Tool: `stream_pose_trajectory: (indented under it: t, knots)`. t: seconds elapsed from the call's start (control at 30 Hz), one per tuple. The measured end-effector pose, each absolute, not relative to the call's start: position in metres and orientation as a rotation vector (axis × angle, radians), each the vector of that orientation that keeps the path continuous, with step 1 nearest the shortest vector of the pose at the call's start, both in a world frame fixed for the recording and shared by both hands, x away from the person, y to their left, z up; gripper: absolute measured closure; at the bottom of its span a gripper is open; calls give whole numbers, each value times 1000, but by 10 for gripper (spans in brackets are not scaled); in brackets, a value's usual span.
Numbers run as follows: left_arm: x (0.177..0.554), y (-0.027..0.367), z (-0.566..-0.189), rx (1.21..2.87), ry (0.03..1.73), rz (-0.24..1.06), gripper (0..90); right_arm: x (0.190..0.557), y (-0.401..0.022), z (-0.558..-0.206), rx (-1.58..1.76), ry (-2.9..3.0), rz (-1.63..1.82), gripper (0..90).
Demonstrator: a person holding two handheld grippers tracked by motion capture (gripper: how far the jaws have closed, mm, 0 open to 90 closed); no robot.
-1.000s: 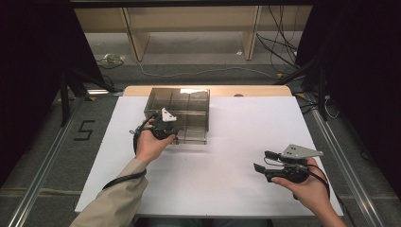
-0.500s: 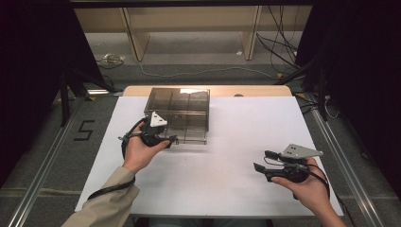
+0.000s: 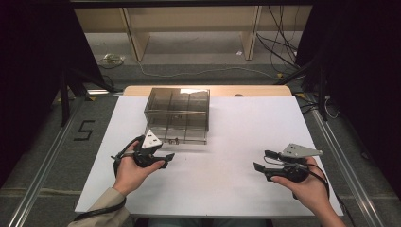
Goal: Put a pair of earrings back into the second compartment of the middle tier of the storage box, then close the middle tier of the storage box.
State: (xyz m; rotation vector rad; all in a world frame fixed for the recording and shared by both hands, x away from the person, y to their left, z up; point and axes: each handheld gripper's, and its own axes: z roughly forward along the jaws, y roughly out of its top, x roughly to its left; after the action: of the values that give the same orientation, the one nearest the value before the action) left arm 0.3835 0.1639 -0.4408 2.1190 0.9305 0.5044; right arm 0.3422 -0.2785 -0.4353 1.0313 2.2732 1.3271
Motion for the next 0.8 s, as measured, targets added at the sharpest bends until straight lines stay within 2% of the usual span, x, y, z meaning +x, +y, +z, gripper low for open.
stream_pose_trajectory:
  t: [0.37,0.43,0.57,0.7,0.8]
  knots:
    - [385,172,-440,2077,959,500,377,343,-278,-435,1024,2272,1337,331]
    - [385,174,-441,2074,956,495,399,343,-279,-435,1028,2272,1332,331]
    - [382,179,-441,2054,949,493,499,343,-280,-436,1039,2267,1330,331]
    - [379,185,-442,2062,933,532,690,344,-279,-436,1032,2268,1334,331]
    - [379,192,-444,2073,940,555,800,345,-279,-438,1033,2280,1331,331]
